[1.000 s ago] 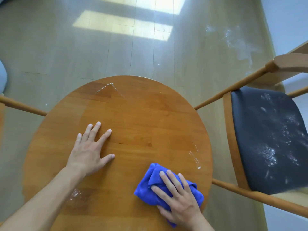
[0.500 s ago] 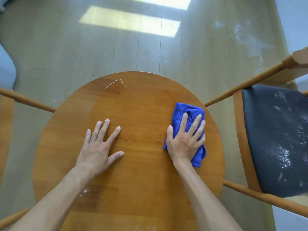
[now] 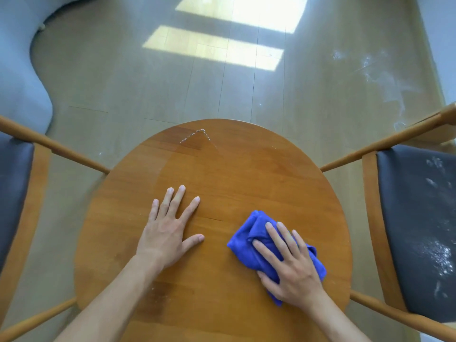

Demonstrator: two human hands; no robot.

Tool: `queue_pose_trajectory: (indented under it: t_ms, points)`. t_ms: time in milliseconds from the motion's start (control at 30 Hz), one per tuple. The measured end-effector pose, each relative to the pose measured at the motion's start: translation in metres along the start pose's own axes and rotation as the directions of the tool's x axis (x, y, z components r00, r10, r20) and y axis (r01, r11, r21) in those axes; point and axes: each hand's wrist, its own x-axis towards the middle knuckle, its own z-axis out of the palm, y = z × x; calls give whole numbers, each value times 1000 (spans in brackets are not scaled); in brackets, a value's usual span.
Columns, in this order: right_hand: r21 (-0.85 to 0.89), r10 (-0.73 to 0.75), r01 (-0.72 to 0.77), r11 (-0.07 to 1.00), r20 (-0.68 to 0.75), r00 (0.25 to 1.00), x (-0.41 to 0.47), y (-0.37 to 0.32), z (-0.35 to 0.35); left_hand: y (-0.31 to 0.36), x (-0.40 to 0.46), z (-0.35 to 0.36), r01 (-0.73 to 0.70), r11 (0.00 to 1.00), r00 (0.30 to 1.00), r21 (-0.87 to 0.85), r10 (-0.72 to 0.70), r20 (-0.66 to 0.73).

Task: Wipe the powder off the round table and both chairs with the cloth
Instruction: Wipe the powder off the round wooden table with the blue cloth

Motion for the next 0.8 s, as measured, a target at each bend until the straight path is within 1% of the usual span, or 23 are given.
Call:
queue_pose_trajectory:
  t_ms: [33,100,133,167,233,267,300,367,433,567,667,733,800]
  points:
    - [-16,61,-61,998,-6,998,4,13,-1,0,0,1,-1,1000,1000,0,1,-12]
    - [-67,241,-244,968,-51,969,24,29,0,0,0,4,-5,1000,1000,-5,5,-15]
    - [-95,352,-359,929,-82,933,39,32,3,0,0,3,-3,1000,1000,-18,3,-3]
    - [-119,461,-473,873,-111,880,57,33,6,0,0,4,-8,1000,1000,-30,7,-14]
    - [-123,642,-658,743,-145,753,98,31,13,1,1,6,-24,999,999,-40,22,-34]
    - [-106,701,-716,690,-148,698,119,29,16,1,1,6,-22,998,1000,-57,20,-24]
    - [-89,737,-750,655,-144,660,140,27,18,2,1,5,-20,997,999,-77,17,-33]
    - [-73,759,-769,635,-122,639,176,22,22,2,2,5,-26,997,997,-73,21,-68]
    - [-69,748,-752,655,-80,659,206,16,25,2,2,10,-20,997,997,-73,15,-70]
    - [-71,658,-659,749,-38,752,252,-8,33,1,1,7,-24,990,998,-136,16,-59]
    - [-75,535,-535,842,-17,845,277,-41,40,-5,-3,2,-62,985,995,-158,48,-87]
    - [-47,424,-425,904,-19,905,287,-67,48,-15,-10,-2,-94,979,990,-179,73,-119]
    - [-27,304,-305,952,-35,952,288,-92,53,-30,-20,-6,-102,970,982,-219,63,-176]
